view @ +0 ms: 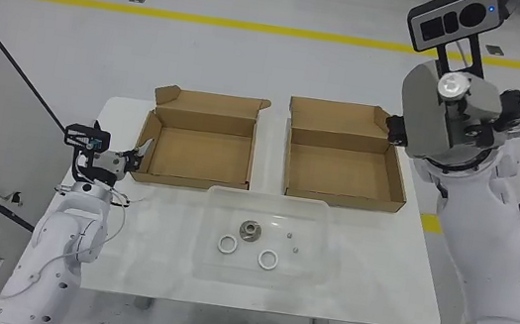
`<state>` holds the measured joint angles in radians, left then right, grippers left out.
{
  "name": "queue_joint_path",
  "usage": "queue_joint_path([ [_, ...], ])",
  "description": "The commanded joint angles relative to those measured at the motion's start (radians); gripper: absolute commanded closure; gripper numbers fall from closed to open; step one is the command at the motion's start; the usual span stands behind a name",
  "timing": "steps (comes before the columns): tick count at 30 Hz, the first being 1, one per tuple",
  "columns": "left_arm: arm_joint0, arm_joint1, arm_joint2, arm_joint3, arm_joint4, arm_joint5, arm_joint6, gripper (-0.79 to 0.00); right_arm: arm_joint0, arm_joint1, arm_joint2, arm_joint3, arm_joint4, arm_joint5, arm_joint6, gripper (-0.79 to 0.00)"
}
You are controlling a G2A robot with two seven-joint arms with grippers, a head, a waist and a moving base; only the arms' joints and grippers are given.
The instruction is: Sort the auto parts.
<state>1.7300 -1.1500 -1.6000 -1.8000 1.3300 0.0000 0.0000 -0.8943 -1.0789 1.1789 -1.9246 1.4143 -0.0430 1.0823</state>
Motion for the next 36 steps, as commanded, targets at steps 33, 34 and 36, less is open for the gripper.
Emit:
queue_joint_path([
  [33,0.000,0.000,0.000,0.000,0.000,0.000,0.000,-0.785,-0.077,0.050,0.244,0.018,-0.450,0.181,0.022,0.000],
  [34,0.000,0.000,0.000,0.000,0.000,0.000,0.000,-0.785,-0.080,0.056,0.263,0.016,-0.506,0.203,0.034,0.000],
  [36,0.000,0.000,0.000,0.000,0.000,0.000,0.000,-0.785,-0.086,0.066,0.299,0.022,-0.568,0.234,0.049,0.000],
])
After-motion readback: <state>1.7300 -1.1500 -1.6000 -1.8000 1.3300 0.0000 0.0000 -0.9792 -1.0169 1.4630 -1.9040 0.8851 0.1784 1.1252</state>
